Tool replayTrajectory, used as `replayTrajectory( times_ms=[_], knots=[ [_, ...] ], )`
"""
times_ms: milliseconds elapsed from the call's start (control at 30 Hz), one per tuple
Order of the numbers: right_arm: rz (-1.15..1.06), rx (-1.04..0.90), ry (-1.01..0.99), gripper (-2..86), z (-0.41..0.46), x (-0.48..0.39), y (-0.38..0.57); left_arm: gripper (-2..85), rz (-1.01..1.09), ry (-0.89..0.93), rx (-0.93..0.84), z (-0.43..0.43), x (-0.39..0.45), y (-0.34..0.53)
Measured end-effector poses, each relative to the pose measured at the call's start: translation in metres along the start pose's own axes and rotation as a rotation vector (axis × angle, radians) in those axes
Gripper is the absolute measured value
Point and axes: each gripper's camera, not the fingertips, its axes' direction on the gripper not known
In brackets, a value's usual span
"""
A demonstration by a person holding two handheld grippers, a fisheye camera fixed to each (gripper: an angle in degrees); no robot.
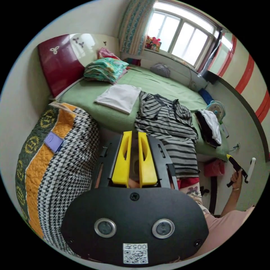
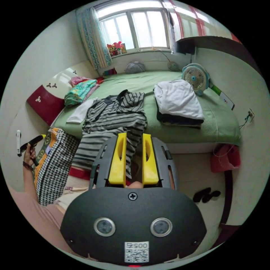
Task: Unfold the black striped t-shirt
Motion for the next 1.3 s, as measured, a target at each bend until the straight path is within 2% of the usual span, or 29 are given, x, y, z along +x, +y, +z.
replayTrajectory(
  times_ms=[133,233,333,433,600,867,967,1100,1300],
  knots=[
    [-0.068,-0.054,-0.048,8.3,0.042,-0.032,-0.036,7.4,0.113,0.053,-0.066,0.046,0.039,-0.042],
    [-0.119,-0.173,-0.008,7.0,0.082,-0.053,-0.061,8.0,0.182,0.07,-0.087,0.079,0.063,-0.071],
    [-0.171,-0.239,-0.002,5.3,0.119,-0.068,-0.085,8.0,0.167,0.059,-0.092,0.113,0.077,-0.098],
    [-0.194,-0.216,-0.021,3.1,0.153,-0.073,-0.11,8.0,0.131,0.055,-0.082,0.148,0.086,-0.121],
    [-0.188,-0.248,0.046,6.1,0.218,-0.08,-0.159,9.1,0.185,-0.047,-0.112,0.214,0.105,-0.163],
    [-0.212,-0.269,0.109,10.5,0.318,-0.104,-0.248,13.2,0.239,-0.064,-0.172,0.313,0.125,-0.233],
    [-0.241,-0.338,0.115,10.3,0.347,-0.112,-0.276,12.3,0.256,-0.06,-0.169,0.34,0.131,-0.253],
    [-0.21,-0.331,0.117,9.9,0.369,-0.111,-0.297,11.1,0.301,-0.091,-0.213,0.376,0.138,-0.275],
    [-0.237,-0.368,0.16,2.7,0.395,-0.104,-0.305,4.9,0.291,-0.096,-0.313,0.403,0.132,-0.303]
  ],
)
